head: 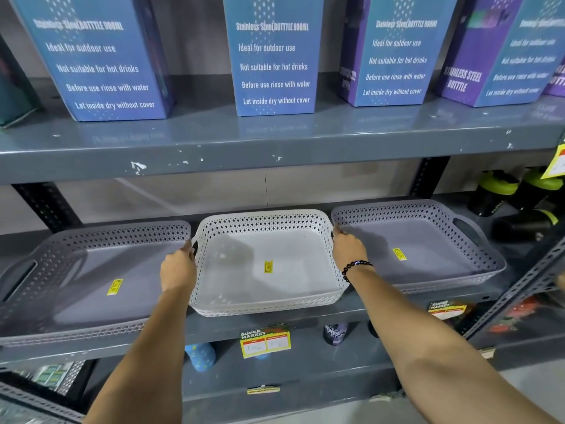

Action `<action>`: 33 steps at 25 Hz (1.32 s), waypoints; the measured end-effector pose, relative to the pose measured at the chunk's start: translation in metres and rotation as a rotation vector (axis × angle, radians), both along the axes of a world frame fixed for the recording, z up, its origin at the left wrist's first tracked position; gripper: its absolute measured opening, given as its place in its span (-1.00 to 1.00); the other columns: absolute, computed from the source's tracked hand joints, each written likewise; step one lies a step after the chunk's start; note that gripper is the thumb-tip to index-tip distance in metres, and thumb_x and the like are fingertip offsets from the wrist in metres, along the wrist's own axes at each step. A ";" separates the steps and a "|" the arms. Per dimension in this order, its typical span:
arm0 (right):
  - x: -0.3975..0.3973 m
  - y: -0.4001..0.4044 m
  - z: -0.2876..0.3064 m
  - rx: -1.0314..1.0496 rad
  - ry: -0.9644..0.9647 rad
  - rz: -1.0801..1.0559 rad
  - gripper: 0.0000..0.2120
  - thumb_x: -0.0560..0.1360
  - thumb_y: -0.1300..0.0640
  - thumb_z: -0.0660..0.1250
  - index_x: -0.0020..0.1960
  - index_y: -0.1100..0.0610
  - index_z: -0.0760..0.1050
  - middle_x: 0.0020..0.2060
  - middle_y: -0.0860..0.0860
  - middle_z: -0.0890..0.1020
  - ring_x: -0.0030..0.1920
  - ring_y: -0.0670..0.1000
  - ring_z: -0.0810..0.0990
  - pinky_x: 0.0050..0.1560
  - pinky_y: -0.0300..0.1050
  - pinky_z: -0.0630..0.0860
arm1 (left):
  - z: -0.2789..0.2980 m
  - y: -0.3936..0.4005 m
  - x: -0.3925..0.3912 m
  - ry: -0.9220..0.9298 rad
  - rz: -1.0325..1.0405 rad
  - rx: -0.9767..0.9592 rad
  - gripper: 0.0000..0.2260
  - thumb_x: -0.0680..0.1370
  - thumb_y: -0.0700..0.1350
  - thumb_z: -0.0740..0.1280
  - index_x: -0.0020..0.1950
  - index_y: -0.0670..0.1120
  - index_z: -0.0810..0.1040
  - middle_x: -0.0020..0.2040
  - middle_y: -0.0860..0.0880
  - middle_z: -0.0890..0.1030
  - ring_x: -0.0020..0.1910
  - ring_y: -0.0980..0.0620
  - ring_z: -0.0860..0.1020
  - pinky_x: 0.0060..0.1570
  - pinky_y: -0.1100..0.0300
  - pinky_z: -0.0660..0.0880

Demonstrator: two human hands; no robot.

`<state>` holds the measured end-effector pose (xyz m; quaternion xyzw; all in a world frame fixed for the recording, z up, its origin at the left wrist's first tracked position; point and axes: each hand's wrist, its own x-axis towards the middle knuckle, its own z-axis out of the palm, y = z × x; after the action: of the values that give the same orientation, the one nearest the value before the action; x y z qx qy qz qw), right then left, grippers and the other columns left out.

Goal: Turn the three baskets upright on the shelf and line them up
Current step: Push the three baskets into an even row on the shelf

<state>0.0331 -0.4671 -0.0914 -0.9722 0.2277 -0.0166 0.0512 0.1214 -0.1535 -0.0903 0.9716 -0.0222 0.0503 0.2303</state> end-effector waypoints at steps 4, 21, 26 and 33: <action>-0.002 0.004 -0.005 -0.004 -0.010 -0.004 -0.45 0.55 0.41 0.07 0.51 0.26 0.05 0.35 0.22 0.43 0.17 0.18 0.59 0.08 0.02 0.59 | -0.002 -0.001 0.002 -0.023 -0.065 0.162 -0.66 0.62 -0.27 0.09 0.41 -0.18 0.34 -0.06 -0.35 0.63 -0.10 -0.29 0.60 -0.23 -0.03 0.48; 0.001 -0.001 -0.004 0.031 -0.013 -0.016 -0.47 0.53 0.42 0.07 0.49 0.26 0.12 0.29 0.24 0.48 0.16 0.21 0.58 0.06 0.05 0.58 | 0.003 -0.009 0.013 -0.053 0.022 0.013 -0.78 0.61 -0.18 0.15 0.16 -0.24 0.49 0.00 -0.35 0.63 -0.03 -0.34 0.59 -0.10 -0.08 0.51; 0.001 -0.003 -0.004 0.028 -0.034 -0.006 -0.48 0.53 0.41 0.08 0.48 0.27 0.15 0.28 0.26 0.49 0.16 0.23 0.59 0.06 0.06 0.57 | 0.001 -0.010 0.014 -0.003 0.001 -0.153 -0.64 0.58 -0.33 0.11 0.35 -0.20 0.47 0.17 -0.34 0.59 0.07 -0.31 0.58 0.09 -0.10 0.53; 0.001 -0.005 -0.004 -0.017 -0.023 0.032 -0.47 0.53 0.44 0.06 0.48 0.26 0.14 0.23 0.27 0.52 0.13 0.22 0.61 0.01 0.03 0.58 | 0.001 -0.008 0.013 0.052 0.017 -0.146 -0.66 0.57 -0.27 0.16 0.35 -0.23 0.40 0.15 -0.34 0.59 0.10 -0.31 0.57 0.06 -0.10 0.52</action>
<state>0.0343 -0.4720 -0.0956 -0.9759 0.2113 -0.0290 0.0457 0.1345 -0.1617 -0.0897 0.9534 -0.0043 0.0286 0.3005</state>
